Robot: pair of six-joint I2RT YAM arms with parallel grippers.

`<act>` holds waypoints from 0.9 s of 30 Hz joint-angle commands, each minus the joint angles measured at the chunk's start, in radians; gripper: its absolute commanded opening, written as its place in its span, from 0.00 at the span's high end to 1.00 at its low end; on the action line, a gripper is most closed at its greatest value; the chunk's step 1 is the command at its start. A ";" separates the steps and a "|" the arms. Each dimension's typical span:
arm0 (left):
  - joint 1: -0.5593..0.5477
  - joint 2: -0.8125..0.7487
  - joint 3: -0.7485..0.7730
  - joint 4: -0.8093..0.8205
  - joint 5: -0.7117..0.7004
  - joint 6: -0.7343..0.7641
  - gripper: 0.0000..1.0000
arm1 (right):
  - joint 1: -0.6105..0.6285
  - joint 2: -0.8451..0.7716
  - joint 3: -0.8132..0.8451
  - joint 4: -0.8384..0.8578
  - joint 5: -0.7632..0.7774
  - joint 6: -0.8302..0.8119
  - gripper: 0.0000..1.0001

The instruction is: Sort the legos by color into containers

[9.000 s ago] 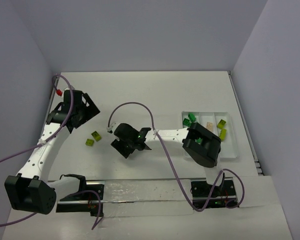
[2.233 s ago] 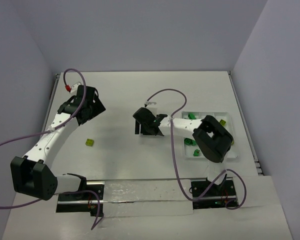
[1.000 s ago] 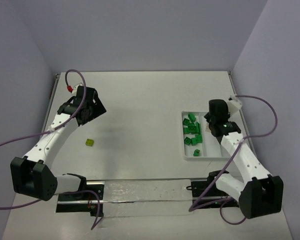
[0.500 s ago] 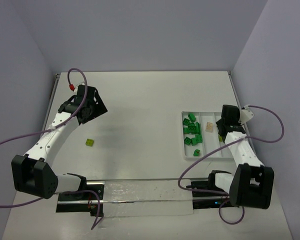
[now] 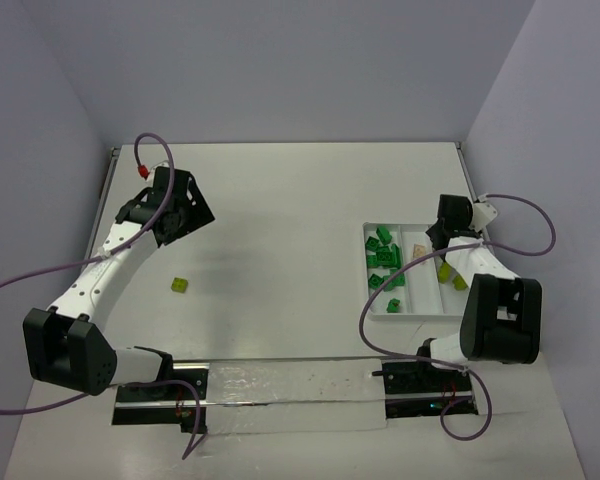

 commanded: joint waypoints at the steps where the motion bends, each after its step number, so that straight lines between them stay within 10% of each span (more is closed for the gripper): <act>1: 0.007 0.009 0.051 0.011 -0.008 0.018 0.15 | -0.006 0.043 0.080 0.046 0.009 -0.023 0.35; 27: 0.033 -0.007 -0.023 -0.029 -0.065 -0.016 0.15 | 0.003 -0.302 -0.057 0.002 -0.147 -0.072 0.24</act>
